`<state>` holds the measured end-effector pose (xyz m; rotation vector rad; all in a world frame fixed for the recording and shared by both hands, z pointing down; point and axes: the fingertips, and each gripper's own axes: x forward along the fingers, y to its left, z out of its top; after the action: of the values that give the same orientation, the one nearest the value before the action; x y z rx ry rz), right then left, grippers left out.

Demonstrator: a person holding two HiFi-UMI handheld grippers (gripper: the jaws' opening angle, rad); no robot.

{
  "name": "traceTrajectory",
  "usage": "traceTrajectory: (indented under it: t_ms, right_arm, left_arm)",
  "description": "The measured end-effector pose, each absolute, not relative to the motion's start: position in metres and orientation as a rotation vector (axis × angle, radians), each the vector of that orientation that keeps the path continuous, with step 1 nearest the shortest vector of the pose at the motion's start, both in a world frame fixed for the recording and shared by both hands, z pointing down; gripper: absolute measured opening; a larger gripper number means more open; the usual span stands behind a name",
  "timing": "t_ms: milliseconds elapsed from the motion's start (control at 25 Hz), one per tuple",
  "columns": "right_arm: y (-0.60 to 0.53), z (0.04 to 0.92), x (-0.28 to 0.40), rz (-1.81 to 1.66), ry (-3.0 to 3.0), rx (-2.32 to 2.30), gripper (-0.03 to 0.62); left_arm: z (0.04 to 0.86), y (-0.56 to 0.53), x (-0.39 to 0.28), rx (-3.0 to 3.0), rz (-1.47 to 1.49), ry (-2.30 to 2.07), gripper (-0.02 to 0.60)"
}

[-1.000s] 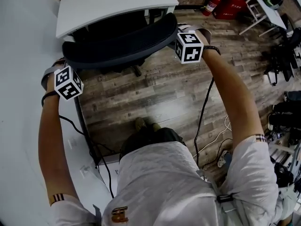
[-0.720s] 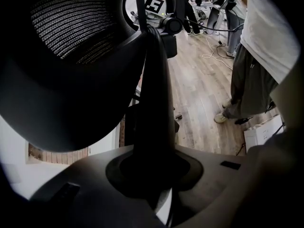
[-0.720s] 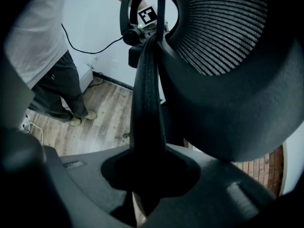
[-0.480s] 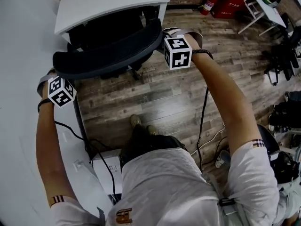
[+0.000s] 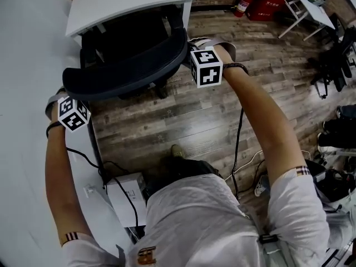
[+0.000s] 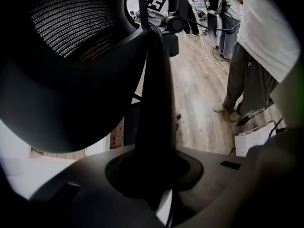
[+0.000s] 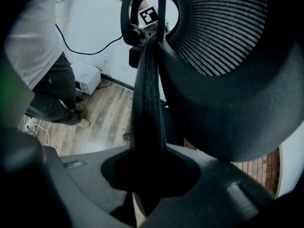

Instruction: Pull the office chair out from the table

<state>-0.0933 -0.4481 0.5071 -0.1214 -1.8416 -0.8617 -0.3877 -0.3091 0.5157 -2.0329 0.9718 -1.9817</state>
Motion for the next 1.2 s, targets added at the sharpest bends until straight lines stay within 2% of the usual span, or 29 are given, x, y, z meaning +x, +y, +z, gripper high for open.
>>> traceTrajectory:
  t_ms: [1200]
  right_arm:
    - [-0.228,0.492,-0.003,-0.807,-1.842,-0.056,0.087]
  left_arm:
    - [0.5,-0.106,-0.307,-2.037,-1.954,0.882,0.069]
